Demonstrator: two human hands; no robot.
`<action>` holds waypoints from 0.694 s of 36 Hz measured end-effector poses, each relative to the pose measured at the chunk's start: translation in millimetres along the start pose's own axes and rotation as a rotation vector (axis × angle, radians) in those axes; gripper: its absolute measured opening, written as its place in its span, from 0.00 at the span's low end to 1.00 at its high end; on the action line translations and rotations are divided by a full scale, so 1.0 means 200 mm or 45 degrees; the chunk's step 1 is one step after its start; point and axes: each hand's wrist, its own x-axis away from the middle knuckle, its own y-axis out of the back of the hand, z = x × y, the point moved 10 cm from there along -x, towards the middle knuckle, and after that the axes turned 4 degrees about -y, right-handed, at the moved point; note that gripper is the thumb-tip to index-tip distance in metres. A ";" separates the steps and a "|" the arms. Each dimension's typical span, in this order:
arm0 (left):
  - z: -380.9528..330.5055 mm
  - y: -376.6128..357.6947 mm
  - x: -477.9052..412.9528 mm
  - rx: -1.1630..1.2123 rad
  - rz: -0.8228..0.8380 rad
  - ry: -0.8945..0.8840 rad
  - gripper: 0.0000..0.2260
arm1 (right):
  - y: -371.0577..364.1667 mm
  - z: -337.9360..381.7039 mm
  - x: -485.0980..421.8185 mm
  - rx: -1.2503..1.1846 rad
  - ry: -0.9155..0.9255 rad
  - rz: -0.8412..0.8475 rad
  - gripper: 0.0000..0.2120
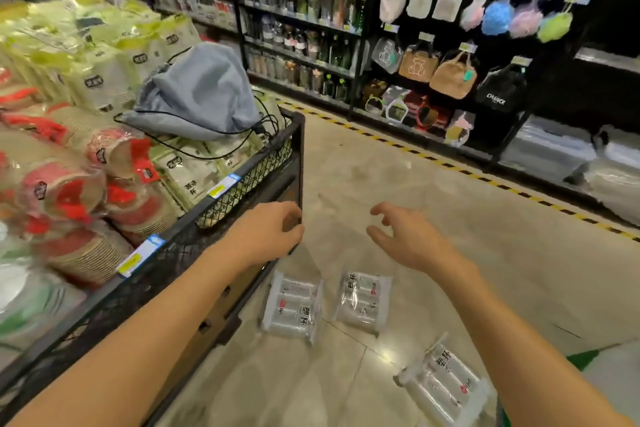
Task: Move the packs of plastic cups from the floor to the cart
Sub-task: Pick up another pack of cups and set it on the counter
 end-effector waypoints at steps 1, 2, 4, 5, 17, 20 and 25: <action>0.04 -0.02 -0.01 0.019 -0.006 0.036 0.18 | -0.02 0.01 -0.06 0.007 0.025 0.021 0.21; 0.08 -0.05 -0.03 0.034 -0.002 0.076 0.18 | -0.04 0.02 -0.13 0.018 0.051 0.036 0.21; 0.16 -0.11 -0.07 0.053 0.006 0.138 0.18 | -0.09 0.04 -0.26 0.047 0.097 0.052 0.21; 0.21 -0.14 -0.10 0.062 0.001 0.166 0.18 | -0.12 0.05 -0.33 0.059 0.115 0.067 0.21; 0.87 -0.82 -0.43 0.375 -0.062 0.608 0.19 | -0.81 0.01 -1.07 0.069 0.284 0.303 0.21; 0.99 -1.03 -0.46 0.458 -0.073 0.734 0.19 | -1.02 -0.04 -1.21 0.062 0.315 0.384 0.22; 1.18 -1.39 -0.49 0.626 -0.167 0.990 0.20 | -1.41 -0.16 -1.45 0.096 0.355 0.499 0.21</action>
